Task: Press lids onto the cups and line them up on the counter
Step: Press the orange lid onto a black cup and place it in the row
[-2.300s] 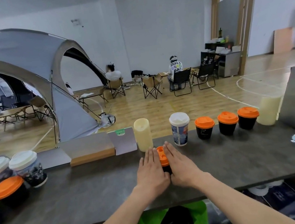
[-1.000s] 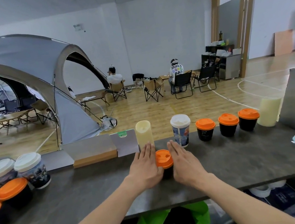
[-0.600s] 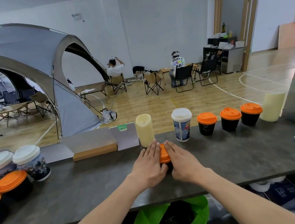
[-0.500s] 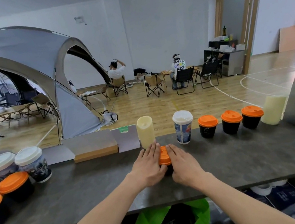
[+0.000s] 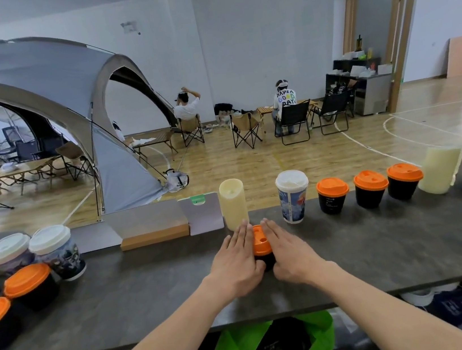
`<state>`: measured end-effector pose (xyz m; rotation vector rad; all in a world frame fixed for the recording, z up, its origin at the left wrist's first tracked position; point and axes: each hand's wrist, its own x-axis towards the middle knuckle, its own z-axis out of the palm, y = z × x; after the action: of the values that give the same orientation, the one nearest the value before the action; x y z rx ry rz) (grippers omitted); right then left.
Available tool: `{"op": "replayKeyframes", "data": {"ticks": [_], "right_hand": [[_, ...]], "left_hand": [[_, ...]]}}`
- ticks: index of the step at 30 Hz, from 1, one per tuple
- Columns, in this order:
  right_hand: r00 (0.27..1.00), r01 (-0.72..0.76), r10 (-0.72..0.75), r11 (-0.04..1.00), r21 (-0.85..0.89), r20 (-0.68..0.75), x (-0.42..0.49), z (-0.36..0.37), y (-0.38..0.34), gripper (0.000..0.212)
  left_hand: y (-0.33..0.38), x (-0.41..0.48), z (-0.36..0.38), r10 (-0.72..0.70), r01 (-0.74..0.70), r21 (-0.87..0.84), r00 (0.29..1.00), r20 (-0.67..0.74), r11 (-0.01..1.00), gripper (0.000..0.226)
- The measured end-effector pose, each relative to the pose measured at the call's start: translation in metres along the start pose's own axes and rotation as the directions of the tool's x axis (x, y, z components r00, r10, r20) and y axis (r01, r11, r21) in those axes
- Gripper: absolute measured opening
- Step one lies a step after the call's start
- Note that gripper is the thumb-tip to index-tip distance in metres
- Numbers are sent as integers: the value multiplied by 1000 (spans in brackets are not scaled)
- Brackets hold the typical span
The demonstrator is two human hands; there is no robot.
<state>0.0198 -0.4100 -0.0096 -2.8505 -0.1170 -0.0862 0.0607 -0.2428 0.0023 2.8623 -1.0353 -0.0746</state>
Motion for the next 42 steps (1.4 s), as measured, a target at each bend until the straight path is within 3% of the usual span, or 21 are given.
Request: {"op": "replayKeyframes", "data": {"ticks": [3, 6, 8, 11, 16, 19, 22, 29, 36, 42], "right_hand": [[1000, -14, 14, 1000, 10, 9, 1, -1, -1, 106], [999, -42, 38, 986, 164, 27, -3, 2, 1, 106], [998, -55, 64, 960, 276, -25, -8, 7, 2, 105], [984, -97, 147, 918, 384, -104, -11, 14, 5, 100], [972, -158, 229, 819, 552, -61, -6, 9, 4, 94], [956, -123, 270, 725, 677, -115, -4, 4, 7, 74], [931, -62, 332, 548, 834, -149, -3, -9, 7, 62], [858, 50, 458, 378, 925, -234, -1, -32, -11, 42], [808, 100, 483, 450, 888, -336, 1, -35, -11, 16], [816, 116, 478, 416, 902, -325, -6, -41, -14, 37]], "left_hand": [[-1, -1, 0, 14, -14, -22, 1000, -7, 1000, 80], [-3, -4, -2, 36, -34, -141, 999, 16, 989, 84], [-5, -6, -6, 47, -35, -277, 998, 39, 960, 92], [-7, -5, -11, 3, -18, -399, 999, -39, 917, 98], [-6, 1, -7, -68, -30, -609, 988, -137, 792, 56], [-13, 4, -5, -215, 18, -767, 964, -157, 642, 60], [-20, 6, -12, -318, 19, -916, 941, -119, 401, 59], [-3, -5, -40, -330, -59, -995, 940, -81, 78, 27], [9, -3, -39, -357, -85, -991, 927, -117, 103, 25], [15, -2, -44, -386, -131, -977, 903, -188, 170, 56]]}}
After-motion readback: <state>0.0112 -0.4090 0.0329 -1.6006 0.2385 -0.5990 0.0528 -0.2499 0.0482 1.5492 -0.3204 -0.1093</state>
